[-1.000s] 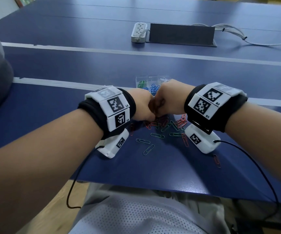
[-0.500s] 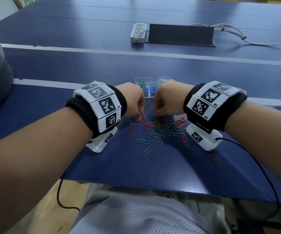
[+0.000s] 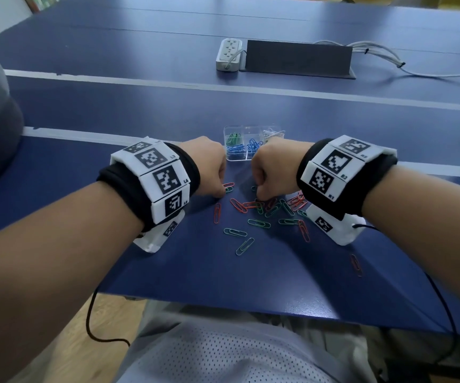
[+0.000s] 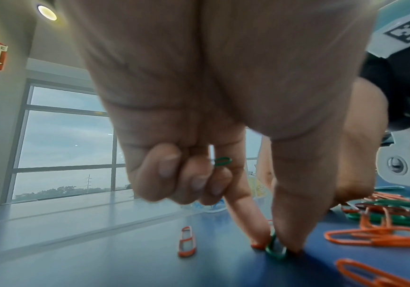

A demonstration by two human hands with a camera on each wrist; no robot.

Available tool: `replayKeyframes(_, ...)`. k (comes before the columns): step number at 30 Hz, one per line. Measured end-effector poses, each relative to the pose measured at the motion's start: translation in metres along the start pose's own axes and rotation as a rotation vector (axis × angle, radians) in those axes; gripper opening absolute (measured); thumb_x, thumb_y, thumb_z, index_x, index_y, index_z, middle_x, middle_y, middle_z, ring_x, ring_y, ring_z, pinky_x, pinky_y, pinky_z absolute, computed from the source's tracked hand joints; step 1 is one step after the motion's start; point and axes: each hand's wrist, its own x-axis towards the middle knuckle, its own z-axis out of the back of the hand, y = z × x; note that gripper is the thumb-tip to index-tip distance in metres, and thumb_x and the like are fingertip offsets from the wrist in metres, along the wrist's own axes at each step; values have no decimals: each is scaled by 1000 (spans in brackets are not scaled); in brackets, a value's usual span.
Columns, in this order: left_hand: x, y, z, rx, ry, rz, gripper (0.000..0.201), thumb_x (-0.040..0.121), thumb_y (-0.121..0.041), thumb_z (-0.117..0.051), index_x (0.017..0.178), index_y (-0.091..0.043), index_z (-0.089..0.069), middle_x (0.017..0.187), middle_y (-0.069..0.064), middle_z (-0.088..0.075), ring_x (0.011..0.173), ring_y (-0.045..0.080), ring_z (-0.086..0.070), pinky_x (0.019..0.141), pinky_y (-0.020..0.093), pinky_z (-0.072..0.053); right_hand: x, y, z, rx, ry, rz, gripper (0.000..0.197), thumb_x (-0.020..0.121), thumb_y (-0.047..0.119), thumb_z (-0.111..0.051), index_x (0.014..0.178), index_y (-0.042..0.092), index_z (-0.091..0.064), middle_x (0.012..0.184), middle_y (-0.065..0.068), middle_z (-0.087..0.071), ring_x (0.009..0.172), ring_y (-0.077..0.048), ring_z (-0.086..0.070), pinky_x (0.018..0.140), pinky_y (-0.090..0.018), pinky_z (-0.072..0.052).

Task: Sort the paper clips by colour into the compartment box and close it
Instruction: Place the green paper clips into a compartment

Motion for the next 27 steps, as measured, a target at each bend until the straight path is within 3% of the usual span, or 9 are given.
replayKeyframes(4, -3, -1, -2, 5, 20, 6, 11, 76, -30, -66, 75, -19, -64, 66, -4, -53, 79, 22, -57, 67, 27, -48, 0, -5, 0, 55, 41, -21, 24, 70, 31, -67, 77, 8, -72, 81, -13, -73, 81, -30, -66, 71, -35, -58)
replayKeyframes(8, -5, 1, -3, -2, 24, 0, 14, 77, -30, -63, 74, -17, -65, 69, -1, -56, 76, 21, -55, 55, 22, -39, -7, -13, 3, 264, 16, -86, 10, 69, 23, -66, 62, 21, -59, 62, 0, -65, 61, -19, -60, 67, -31, -55)
replayKeyframes(10, -5, 2, -2, -11, 37, -9, 17, 79, -31, -62, 81, -15, -69, 71, -1, -56, 76, 19, -53, 56, 23, -37, -12, -20, 6, 510, 46, -116, 9, 73, 11, -60, 68, 19, -58, 60, -3, -64, 51, -16, -57, 62, -29, -52)
replayKeyframes(13, -5, 3, -1, -18, 20, -32, 13, 80, -34, -63, 78, -21, -64, 66, -6, -51, 70, 14, -48, 48, 21, -30, -23, -36, 8, 870, 116, -198, 21, 83, -3, -49, 84, 14, -62, 61, -7, -58, 47, -18, -52, 55, -27, -51)
replayKeyframes(18, -4, 3, -1, 14, -14, -134, 12, 79, -32, -67, 84, -22, -69, 57, -10, -42, 54, 2, -38, 49, 22, -30, -44, -62, 6, 1089, 114, -382, 21, 90, 2, -44, 74, 7, -57, 64, -11, -51, 45, -18, -55, 41, -18, -50)
replayKeyframes(20, -4, 1, 1, 44, -12, -155, 13, 79, -32, -66, 86, -23, -72, 57, -11, -42, 55, 6, -39, 50, 22, -31, -51, -71, 2, 1061, 79, -456, 19, 89, 3, -48, 72, 4, -57, 61, -10, -52, 45, -19, -57, 42, -19, -51)
replayKeyframes(23, -4, -1, 3, 79, 7, -169, 16, 80, -34, -67, 87, -22, -74, 58, -11, -46, 64, 9, -42, 47, 18, -30, -58, -78, -3, 755, 94, -472, 14, 80, 15, -69, 72, 3, -67, 50, -3, -59, 52, -20, -58, 58, -25, -56)
replayKeyframes(25, -3, -2, 3, 84, 9, -170, 16, 80, -31, -66, 86, -20, -75, 62, -8, -52, 68, 12, -46, 53, 22, -34, -60, -74, -5, 510, 130, -457, 13, 71, 23, -77, 69, 12, -71, 57, -3, -68, 49, -10, -61, 64, -22, -53)
replayKeyframes(27, -4, -2, 2, 78, -2, -161, 15, 79, -27, -63, 83, -18, -73, 61, -7, -52, 70, 14, -48, 56, 22, -35, -60, -66, -8, 372, 115, -442, 6, 69, 20, -74, 68, 17, -70, 65, -4, -73, 43, -2, -57, 63, -20, -50)
